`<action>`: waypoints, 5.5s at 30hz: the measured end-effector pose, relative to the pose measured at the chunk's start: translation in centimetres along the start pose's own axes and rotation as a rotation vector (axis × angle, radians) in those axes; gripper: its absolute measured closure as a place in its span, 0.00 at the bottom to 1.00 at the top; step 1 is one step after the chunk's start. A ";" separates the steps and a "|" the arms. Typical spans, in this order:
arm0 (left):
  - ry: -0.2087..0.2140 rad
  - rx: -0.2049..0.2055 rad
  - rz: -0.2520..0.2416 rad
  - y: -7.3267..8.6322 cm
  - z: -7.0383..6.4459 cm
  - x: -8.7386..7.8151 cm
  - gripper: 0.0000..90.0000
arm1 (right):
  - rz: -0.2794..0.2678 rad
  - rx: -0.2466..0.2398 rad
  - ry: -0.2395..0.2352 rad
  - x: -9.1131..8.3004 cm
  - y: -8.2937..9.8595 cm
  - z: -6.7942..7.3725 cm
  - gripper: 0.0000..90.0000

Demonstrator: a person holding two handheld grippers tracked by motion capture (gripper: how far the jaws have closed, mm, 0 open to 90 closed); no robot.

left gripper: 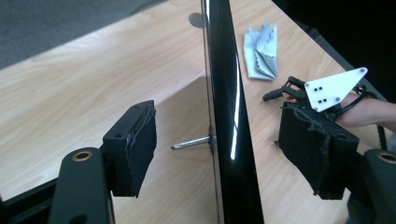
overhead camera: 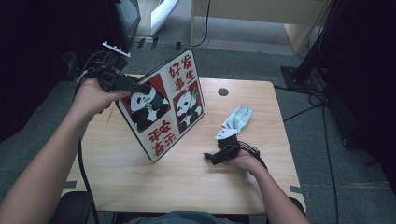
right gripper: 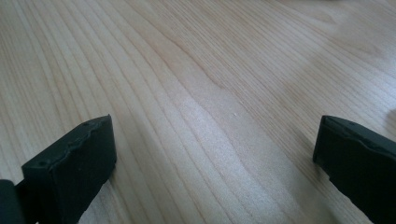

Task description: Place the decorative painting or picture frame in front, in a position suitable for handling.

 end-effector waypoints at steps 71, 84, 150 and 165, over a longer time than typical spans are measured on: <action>0.039 -0.025 -0.160 15.0 -1.4 3.7 0.55 | -0.061 0.276 0.283 -5.0 -1.3 -15.6 0.36; 0.053 -0.031 -0.179 15.5 -1.2 4.3 0.58 | -0.033 0.313 0.281 -4.5 -0.3 -15.8 0.37; 0.074 -0.074 -0.223 14.8 -0.3 4.9 0.65 | -0.115 0.421 0.257 -5.2 -2.1 -15.5 0.94; 0.096 -0.054 -0.245 13.9 -0.4 4.9 0.80 | -0.140 0.310 0.202 -6.2 -5.4 -12.8 0.94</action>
Point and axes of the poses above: each handheld gripper's, and its own axes: x roughly forward along the jaws, y roughly out of its underside, z roughly to its left, the point moved 10 cm from there along x, roughly forward along the jaws
